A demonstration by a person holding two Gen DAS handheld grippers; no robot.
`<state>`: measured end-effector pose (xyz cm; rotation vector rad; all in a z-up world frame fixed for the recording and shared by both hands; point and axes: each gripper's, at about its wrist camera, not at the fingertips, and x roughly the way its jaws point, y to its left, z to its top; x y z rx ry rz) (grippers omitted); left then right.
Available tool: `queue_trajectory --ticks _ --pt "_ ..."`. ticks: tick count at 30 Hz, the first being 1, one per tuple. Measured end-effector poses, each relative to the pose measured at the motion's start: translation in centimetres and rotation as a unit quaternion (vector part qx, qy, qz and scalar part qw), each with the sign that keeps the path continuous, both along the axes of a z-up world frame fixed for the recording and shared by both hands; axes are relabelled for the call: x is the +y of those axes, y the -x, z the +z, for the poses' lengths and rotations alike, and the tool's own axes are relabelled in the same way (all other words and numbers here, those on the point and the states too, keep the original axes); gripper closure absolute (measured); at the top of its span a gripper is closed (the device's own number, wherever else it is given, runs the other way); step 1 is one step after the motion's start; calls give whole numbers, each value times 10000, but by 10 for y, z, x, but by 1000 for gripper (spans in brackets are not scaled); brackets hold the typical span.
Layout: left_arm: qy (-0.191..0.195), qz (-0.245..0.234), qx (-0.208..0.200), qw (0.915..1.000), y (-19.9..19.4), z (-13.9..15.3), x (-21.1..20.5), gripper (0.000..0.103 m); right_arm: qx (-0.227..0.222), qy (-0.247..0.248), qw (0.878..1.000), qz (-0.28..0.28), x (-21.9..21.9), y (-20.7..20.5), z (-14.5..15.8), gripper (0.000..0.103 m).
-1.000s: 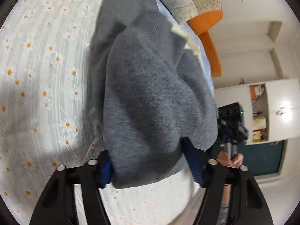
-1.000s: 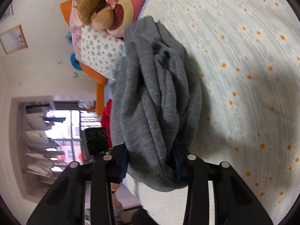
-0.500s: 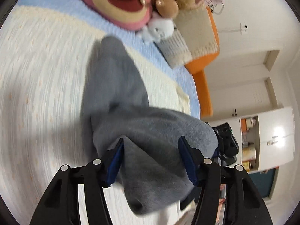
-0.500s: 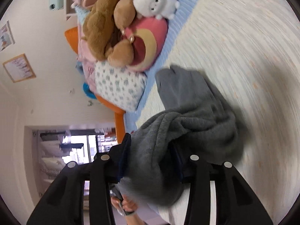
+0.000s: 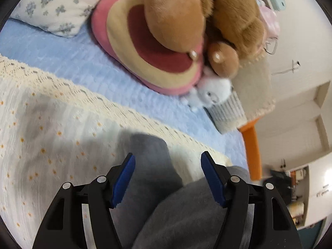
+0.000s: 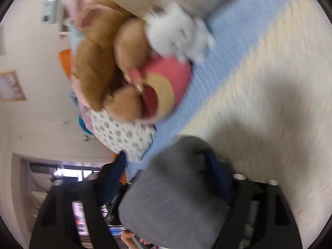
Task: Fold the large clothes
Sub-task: 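Lift the rolled grey bundle with both tools and set it down, then press the folded grey bundle flat with both tools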
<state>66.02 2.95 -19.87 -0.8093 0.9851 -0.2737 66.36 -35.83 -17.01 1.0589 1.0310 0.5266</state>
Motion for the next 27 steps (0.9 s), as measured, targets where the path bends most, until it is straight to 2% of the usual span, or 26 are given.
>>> queue_trajectory --ticks 2,3,4,6,8,10,11,14,17,20,22,24,26,27 --pt "87 73 19 9999 -5 -6 2 35 -269 335 9990 -136 -18 9 22 16" --pt "108 110 12 9999 -8 -8 2 35 -556 420 9975 78 -20 16 34 16" --pt "107 150 -3 9998 -9 -10 2 34 -745 526 9954 283 -17 24 43 20" --pt "87 233 -82 9997 -3 -8 4 34 -988 952 9877 756 3 45 52 34" --pt "44 297 -243 9993 4 2 8 32 -989 1344 9795 1128 32 58 44 46" --pt "-202 279 -344 9988 13 16 11 31 -973 1495 9734 1439 61 65 30 54" --pt "-359 268 -387 9982 17 24 13 31 -977 1649 9693 1542 77 67 23 54" --pt "-726 215 -637 9951 38 57 20 30 -1131 2755 9456 1311 116 71 4 57" --pt "-852 -163 -871 9924 52 84 11 25 -1239 3349 9292 952 133 71 -10 56" --pt "-541 -635 -1046 9910 56 100 -15 25 -1259 3293 9330 724 139 65 -27 56" --pt "-649 -780 -1093 9888 50 101 -34 24 -1321 3222 9351 659 137 64 -31 56" --pt "-674 -859 -983 9892 36 89 -47 24 -1314 3092 9394 674 130 63 -30 56" --pt "-543 -780 -774 9925 21 66 -52 24 -1300 2953 9433 776 123 62 -28 56" --pt "-600 -727 -727 9929 17 57 -52 24 -1297 2880 9455 796 119 63 -25 56"
